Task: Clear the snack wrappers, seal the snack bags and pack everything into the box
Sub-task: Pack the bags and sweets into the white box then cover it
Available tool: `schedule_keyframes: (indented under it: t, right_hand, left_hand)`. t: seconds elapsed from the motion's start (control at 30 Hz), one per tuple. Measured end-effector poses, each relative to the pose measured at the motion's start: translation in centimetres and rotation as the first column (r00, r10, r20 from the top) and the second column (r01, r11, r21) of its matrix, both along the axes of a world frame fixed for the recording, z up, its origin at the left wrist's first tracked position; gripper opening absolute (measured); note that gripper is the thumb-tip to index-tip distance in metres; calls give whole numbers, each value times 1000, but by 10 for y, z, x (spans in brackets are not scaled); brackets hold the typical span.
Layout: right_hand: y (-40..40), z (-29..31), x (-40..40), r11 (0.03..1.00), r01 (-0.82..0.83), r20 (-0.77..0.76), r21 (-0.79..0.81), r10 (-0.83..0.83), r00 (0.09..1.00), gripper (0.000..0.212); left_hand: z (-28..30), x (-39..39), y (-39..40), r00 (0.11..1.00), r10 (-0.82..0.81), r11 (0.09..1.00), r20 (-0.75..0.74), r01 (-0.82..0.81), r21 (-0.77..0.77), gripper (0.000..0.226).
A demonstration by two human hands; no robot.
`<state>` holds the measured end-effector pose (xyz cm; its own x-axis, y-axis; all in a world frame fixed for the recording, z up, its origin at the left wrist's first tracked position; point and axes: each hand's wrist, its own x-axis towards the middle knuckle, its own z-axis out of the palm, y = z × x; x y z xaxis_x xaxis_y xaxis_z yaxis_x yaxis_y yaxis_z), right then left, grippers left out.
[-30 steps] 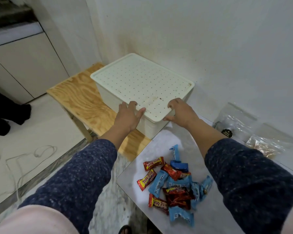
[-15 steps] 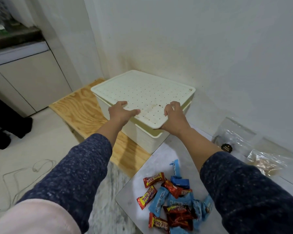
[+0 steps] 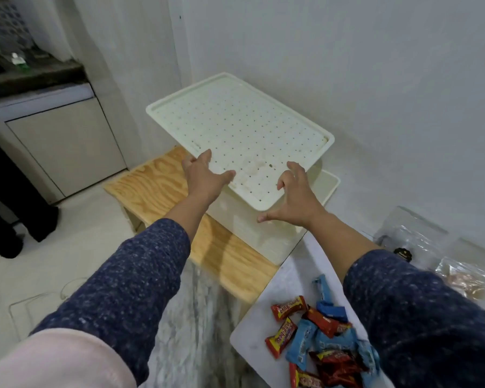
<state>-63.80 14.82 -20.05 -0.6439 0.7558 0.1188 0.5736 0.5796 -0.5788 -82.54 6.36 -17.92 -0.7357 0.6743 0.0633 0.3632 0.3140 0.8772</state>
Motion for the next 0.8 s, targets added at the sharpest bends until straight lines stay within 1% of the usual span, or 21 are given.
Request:
schedule_keyframes:
  t: [0.13, 0.27, 0.33, 0.5, 0.6, 0.8]
  right_hand:
    - [-32, 2, -47, 1000, -1, 11, 28, 1, 1000, 81]
    - [-65, -3, -109, 996, 1, 70, 85, -7, 998, 80]
    - [-82, -6, -141, 996, -11, 90, 93, 3, 996, 80]
    - [-111, -23, -213, 994, -85, 179, 66, 72, 981, 79]
    - [-118, -34, -252, 990, -131, 234, 47, 117, 965, 79]
    - [-101, -65, -314, 973, -229, 321, -34, 228, 919, 79]
  left_hand:
    - [1, -48, -31, 1000, -23, 1000, 13, 23, 5, 82]
    - [0, -108, -67, 999, -47, 998, -19, 47, -36, 86]
    - [-5, -140, -86, 999, -36, 997, -10, 35, -70, 87]
    - [-33, -210, -125, 999, -7, 986, 35, 12, -169, 93]
    - [-53, -248, -137, 998, 42, 972, 57, -27, -235, 94]
    - [-97, -306, -135, 991, 108, 932, 77, -74, -356, 97]
